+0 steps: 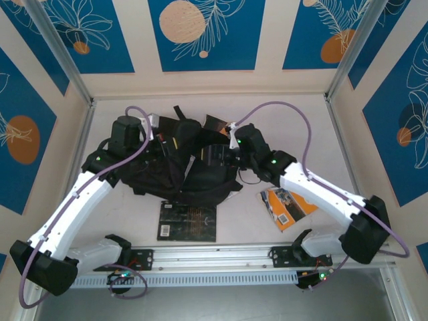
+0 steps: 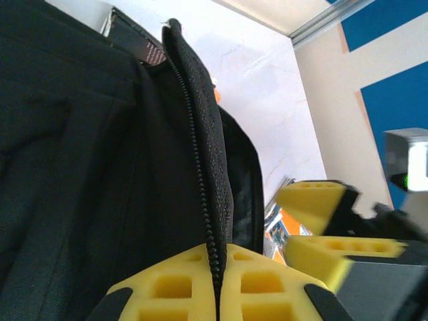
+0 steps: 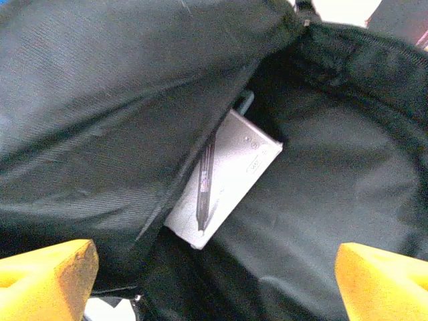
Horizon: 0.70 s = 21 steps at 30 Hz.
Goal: Pack books, pencil case, and school supplies into a backpack
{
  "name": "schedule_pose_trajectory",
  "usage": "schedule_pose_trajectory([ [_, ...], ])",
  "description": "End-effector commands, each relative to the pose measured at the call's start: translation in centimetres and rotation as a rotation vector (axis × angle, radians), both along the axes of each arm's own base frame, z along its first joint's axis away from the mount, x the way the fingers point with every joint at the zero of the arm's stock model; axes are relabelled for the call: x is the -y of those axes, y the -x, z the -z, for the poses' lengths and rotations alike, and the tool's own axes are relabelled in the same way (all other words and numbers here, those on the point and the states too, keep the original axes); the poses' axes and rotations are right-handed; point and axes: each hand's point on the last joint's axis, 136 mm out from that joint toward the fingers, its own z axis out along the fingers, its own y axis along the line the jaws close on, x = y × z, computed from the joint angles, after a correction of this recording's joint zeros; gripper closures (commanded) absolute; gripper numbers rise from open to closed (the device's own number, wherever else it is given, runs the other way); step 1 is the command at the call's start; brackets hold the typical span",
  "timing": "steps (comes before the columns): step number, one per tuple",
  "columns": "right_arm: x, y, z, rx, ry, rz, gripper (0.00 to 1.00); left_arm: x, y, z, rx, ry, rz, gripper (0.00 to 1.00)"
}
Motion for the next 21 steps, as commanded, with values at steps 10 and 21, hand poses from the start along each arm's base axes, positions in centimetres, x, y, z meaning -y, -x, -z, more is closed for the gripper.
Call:
schedule_pose_trajectory([
  [10, 8.9, 1.5, 2.8, -0.055, 0.165, 0.191, 0.18, -1.7, -0.6, 2.3, 0.048, -0.169, 0.003, 1.0],
  [21, 11.0, 4.1, 6.4, -0.225, 0.29, 0.195, 0.11, -0.4, -0.7, 3.4, -0.017, -0.085, 0.02, 1.0],
])
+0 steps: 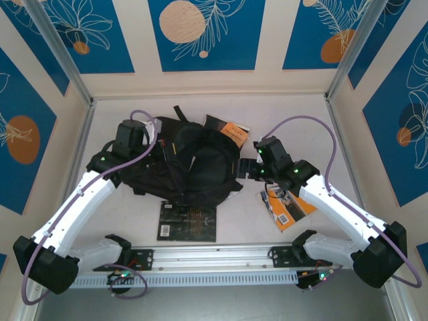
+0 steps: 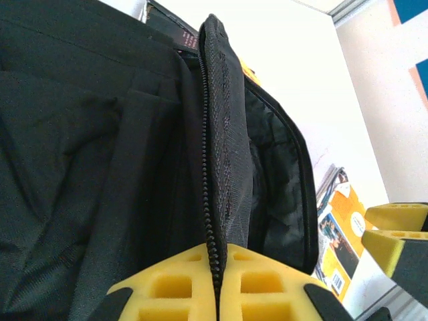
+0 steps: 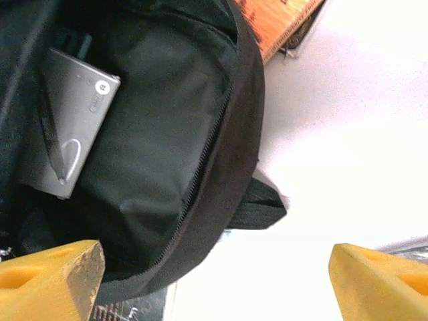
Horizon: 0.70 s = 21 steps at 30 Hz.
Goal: Pack books, pencil case, and school supplies into a backpack
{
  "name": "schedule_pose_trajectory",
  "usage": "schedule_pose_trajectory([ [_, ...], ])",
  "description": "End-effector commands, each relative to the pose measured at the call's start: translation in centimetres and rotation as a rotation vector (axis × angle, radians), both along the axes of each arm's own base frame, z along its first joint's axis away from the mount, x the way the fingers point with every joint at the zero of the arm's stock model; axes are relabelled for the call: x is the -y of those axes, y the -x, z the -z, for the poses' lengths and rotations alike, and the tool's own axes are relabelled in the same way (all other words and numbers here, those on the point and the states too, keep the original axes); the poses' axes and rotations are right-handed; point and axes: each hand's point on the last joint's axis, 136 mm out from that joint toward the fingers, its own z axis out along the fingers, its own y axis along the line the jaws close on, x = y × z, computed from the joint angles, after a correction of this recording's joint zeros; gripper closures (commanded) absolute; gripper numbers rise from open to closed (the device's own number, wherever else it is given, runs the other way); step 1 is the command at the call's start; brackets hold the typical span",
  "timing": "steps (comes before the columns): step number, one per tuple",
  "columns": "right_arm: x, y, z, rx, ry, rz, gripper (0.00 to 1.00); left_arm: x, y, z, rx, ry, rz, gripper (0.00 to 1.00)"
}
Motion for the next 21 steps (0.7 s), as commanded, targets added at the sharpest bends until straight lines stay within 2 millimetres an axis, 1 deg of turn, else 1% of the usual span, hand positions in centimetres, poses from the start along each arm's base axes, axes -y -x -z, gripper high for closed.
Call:
schedule_pose_trajectory([
  [1, 0.8, 0.9, 0.1, -0.046, 0.054, 0.008, 0.1, 0.6, -0.3, 0.6, -0.036, 0.043, 0.005, 1.0],
  [3, 1.0, 1.4, -0.2, -0.053, 0.057, 0.001, 0.11, 0.9, -0.3, 0.9, -0.058, 0.052, 0.01, 1.0],
  [7, 0.7, 2.2, -1.0, -0.076, 0.016, -0.01, 0.12, 1.5, -0.2, 1.1, -0.087, 0.089, 0.018, 1.0],
  [9, 1.0, 2.5, -0.9, -0.09, 0.012, 0.014, 0.13, 1.6, -0.2, 1.2, -0.092, 0.091, 0.02, 1.0],
  [11, 1.2, 2.8, -0.6, -0.108, 0.013, 0.023, 0.13, 1.4, -0.1, 1.2, -0.093, 0.081, 0.02, 1.0],
  [14, 0.7, 3.1, 0.0, -0.142, 0.0, 0.009, 0.13, 0.8, -0.1, 1.1, -0.079, 0.051, 0.002, 1.0],
  [18, 0.1, 2.7, 0.8, -0.154, -0.009, 0.0, 0.15, 0.3, -0.2, 0.8, -0.061, 0.026, -0.015, 1.0],
  [21, -0.3, 2.1, 1.2, -0.15, -0.014, -0.014, 0.15, 0.2, -0.5, -0.2, -0.038, 0.022, -0.014, 1.0],
])
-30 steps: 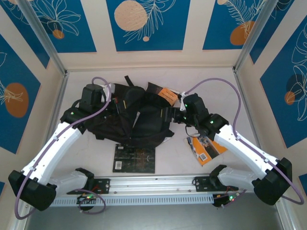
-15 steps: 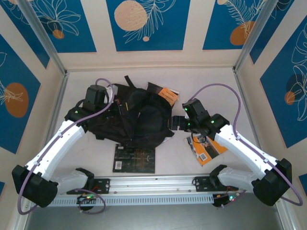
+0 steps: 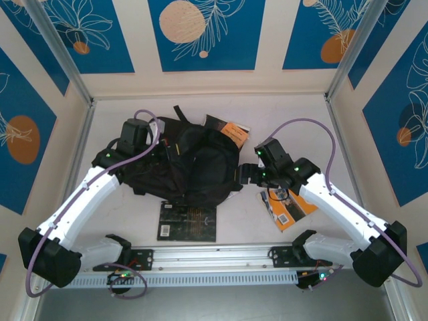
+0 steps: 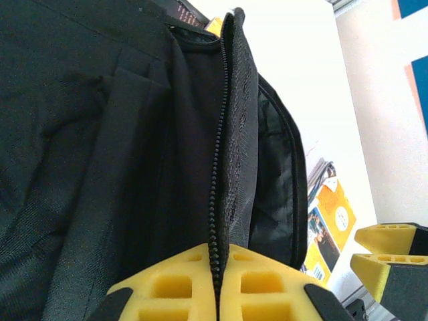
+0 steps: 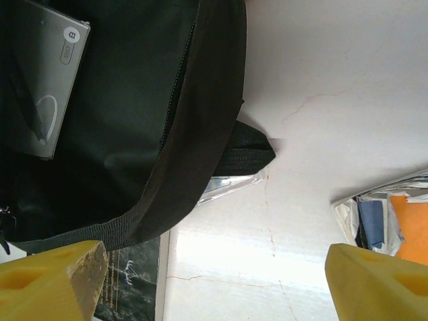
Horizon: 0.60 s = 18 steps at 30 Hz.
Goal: Pack books, pencil case, and school supplies into a backpack
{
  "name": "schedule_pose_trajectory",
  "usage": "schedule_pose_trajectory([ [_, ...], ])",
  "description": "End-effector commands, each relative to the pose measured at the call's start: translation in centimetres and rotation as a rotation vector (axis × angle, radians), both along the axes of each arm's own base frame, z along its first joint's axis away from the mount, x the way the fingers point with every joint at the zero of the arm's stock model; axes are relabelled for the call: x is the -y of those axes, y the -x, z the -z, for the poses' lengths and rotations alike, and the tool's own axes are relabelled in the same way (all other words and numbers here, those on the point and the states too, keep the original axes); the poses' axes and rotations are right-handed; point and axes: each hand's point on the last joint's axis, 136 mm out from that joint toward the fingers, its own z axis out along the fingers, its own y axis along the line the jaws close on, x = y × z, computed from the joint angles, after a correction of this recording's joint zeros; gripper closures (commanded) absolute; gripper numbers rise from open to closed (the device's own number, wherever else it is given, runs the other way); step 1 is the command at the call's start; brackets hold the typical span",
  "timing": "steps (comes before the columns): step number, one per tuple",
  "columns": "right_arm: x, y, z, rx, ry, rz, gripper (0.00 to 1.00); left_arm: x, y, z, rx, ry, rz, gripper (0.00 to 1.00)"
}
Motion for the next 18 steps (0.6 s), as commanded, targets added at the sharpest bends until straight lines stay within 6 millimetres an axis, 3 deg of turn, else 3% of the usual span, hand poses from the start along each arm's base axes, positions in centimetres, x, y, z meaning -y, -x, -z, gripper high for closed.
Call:
schedule_pose_trajectory([
  [1, -0.7, -0.5, 0.3, -0.006, -0.028, -0.017, 0.15, -0.9, -0.5, -1.8, 0.054, -0.029, -0.021, 1.0],
  [10, 0.4, -2.4, 0.7, 0.033, -0.076, 0.023, 0.15, -4.2, -3.2, -4.0, 0.089, 0.029, -0.212, 1.0],
  [18, 1.2, -2.5, 1.8, 0.008, -0.068, 0.01, 0.15, -7.6, -4.2, -5.5, 0.165, -0.035, -0.362, 1.0],
])
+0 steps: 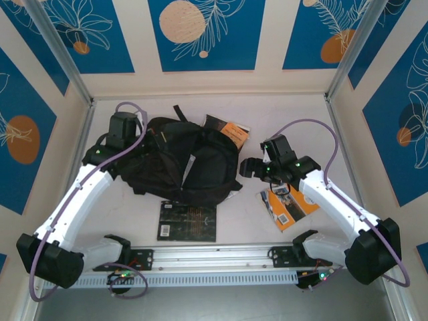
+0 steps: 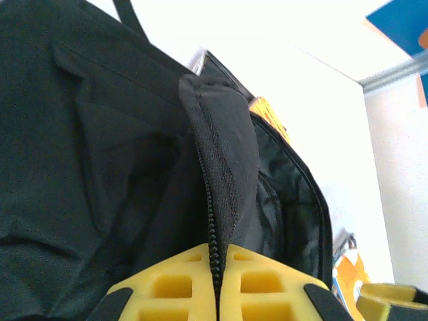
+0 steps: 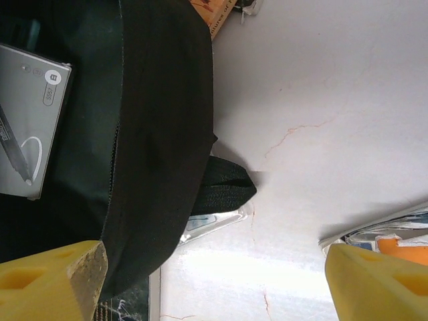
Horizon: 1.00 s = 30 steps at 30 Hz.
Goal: Pack books, pencil case, and school supplies into a backpack
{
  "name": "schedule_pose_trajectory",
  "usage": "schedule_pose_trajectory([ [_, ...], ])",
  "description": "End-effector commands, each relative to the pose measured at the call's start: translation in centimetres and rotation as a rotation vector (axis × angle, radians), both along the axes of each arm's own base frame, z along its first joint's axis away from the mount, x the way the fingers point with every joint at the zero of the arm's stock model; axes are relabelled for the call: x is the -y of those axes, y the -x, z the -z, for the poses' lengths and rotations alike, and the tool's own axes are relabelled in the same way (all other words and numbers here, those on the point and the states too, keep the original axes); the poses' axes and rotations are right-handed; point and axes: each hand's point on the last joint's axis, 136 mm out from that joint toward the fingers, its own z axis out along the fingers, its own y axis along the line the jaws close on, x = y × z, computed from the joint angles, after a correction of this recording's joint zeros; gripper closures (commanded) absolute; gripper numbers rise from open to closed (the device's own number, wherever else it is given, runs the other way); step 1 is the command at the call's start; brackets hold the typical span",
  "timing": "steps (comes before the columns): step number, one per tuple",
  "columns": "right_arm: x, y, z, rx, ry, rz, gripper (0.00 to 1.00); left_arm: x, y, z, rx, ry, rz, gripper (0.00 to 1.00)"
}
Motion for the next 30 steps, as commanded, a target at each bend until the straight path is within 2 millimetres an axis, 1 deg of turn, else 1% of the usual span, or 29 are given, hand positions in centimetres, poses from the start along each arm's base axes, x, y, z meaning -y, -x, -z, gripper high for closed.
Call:
schedule_pose_trajectory([
  [1, -0.4, 0.3, 0.2, 0.001, -0.012, -0.05, 0.15, -2.6, -1.1, -3.0, 0.108, -0.014, -0.128, 1.0],
  [3, -0.4, 0.5, 0.3, -0.015, -0.011, -0.057, 0.15, -2.9, -1.3, -3.1, 0.11, -0.004, -0.149, 1.0],
  [5, -0.3, 0.7, 0.5, -0.026, -0.002, -0.06, 0.14, -2.7, -1.4, -3.3, 0.116, 0.009, -0.141, 1.0],
  [7, 0.1, 0.7, 0.9, -0.033, 0.025, -0.057, 0.14, -2.1, -1.6, -3.0, 0.103, 0.02, -0.115, 1.0],
  [9, 0.4, 0.6, 1.2, -0.04, 0.048, -0.05, 0.15, -1.8, -1.7, -2.3, 0.086, 0.018, -0.097, 1.0],
  [11, 0.9, 0.3, 1.5, -0.048, 0.075, -0.027, 0.15, -2.2, -1.5, -1.6, 0.073, -0.003, -0.113, 1.0],
  [12, 1.1, 0.2, 1.7, -0.06, 0.09, -0.013, 0.15, -2.7, -1.4, -1.8, 0.083, -0.011, -0.132, 1.0],
  [14, 1.8, -0.1, 2.2, -0.082, 0.124, 0.025, 0.15, -3.5, -1.2, -2.8, 0.12, -0.028, -0.161, 1.0],
  [16, 3.1, -0.3, 2.9, -0.119, 0.158, 0.099, 0.15, -5.0, -0.7, -4.3, 0.149, -0.063, -0.224, 1.0],
  [18, 3.5, -0.4, 3.4, -0.146, 0.155, 0.156, 0.14, -6.4, -0.5, -5.7, 0.163, -0.088, -0.285, 1.0],
  [19, 3.4, -0.5, 3.6, -0.159, 0.142, 0.173, 0.14, -7.0, -0.4, -6.4, 0.173, -0.096, -0.31, 1.0],
  [22, 1.9, -1.1, 4.1, -0.186, 0.101, 0.153, 0.14, -8.7, -0.2, -8.6, 0.203, -0.114, -0.382, 1.0],
  [24, 0.8, -1.7, 4.2, -0.193, 0.09, 0.115, 0.16, -10.2, 0.1, -9.8, 0.218, -0.152, -0.445, 1.0],
  [26, -0.4, -2.3, 4.5, -0.203, 0.089, 0.086, 0.17, -11.7, 0.5, -10.6, 0.23, -0.176, -0.511, 1.0],
  [27, -1.2, -2.5, 4.8, -0.208, 0.088, 0.056, 0.17, -12.0, 0.5, -10.7, 0.236, -0.184, -0.522, 1.0],
  [28, -1.9, -2.7, 5.0, -0.212, 0.091, 0.028, 0.17, -11.9, 0.4, -10.3, 0.231, -0.188, -0.514, 1.0],
  [29, -2.3, -3.0, 5.5, -0.228, 0.103, 0.016, 0.17, -11.5, 0.3, -9.8, 0.219, -0.181, -0.499, 1.0],
  [30, -2.9, -3.2, 5.7, -0.237, 0.108, -0.008, 0.17, -10.9, 0.0, -8.8, 0.202, -0.162, -0.472, 1.0],
])
